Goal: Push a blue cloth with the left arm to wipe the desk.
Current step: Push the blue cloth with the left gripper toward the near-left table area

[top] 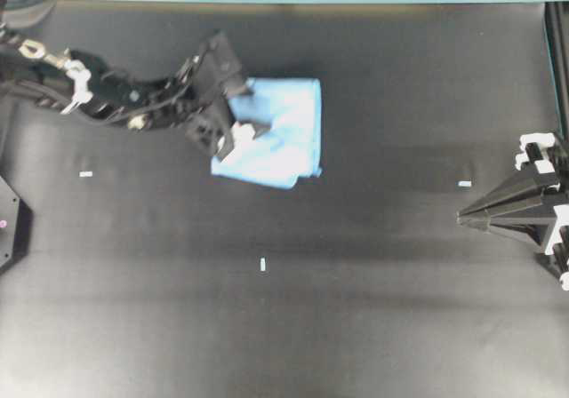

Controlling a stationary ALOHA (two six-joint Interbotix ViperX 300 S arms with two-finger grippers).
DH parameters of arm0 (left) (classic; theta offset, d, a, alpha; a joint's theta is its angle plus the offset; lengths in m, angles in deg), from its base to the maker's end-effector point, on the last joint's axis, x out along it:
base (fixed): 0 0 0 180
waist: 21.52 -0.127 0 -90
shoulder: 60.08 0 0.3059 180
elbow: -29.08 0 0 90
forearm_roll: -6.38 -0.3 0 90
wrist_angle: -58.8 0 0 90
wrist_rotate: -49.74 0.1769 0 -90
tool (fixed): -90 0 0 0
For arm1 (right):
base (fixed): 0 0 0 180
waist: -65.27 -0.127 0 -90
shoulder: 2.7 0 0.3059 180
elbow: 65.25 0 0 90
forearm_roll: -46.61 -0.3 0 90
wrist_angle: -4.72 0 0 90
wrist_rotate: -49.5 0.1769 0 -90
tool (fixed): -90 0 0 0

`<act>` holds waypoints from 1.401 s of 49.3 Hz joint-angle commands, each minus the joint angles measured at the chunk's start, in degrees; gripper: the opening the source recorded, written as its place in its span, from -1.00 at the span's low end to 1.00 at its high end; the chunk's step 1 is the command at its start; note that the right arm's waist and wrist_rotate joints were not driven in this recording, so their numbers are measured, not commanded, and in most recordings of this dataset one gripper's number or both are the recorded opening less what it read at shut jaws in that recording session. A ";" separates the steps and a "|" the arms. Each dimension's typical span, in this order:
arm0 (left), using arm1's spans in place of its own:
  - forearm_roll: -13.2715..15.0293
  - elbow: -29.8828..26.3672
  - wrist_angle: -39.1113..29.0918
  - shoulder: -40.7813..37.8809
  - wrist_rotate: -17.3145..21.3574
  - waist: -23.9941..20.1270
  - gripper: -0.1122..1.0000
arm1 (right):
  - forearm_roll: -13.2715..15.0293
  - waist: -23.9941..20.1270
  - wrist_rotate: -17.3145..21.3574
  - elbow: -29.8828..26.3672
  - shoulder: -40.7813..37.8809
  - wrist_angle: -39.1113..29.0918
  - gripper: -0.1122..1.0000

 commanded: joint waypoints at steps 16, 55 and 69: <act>-0.18 10.11 1.32 6.68 -0.26 7.91 0.77 | -0.09 0.00 0.00 -0.35 -0.35 0.53 -0.79; -0.26 16.44 0.35 10.37 -0.62 31.99 0.77 | -0.09 0.00 0.09 -0.35 -0.26 0.70 -0.79; -0.18 16.61 -4.22 12.04 -0.62 38.85 0.77 | -0.09 0.00 0.00 -0.35 -0.26 0.70 -0.79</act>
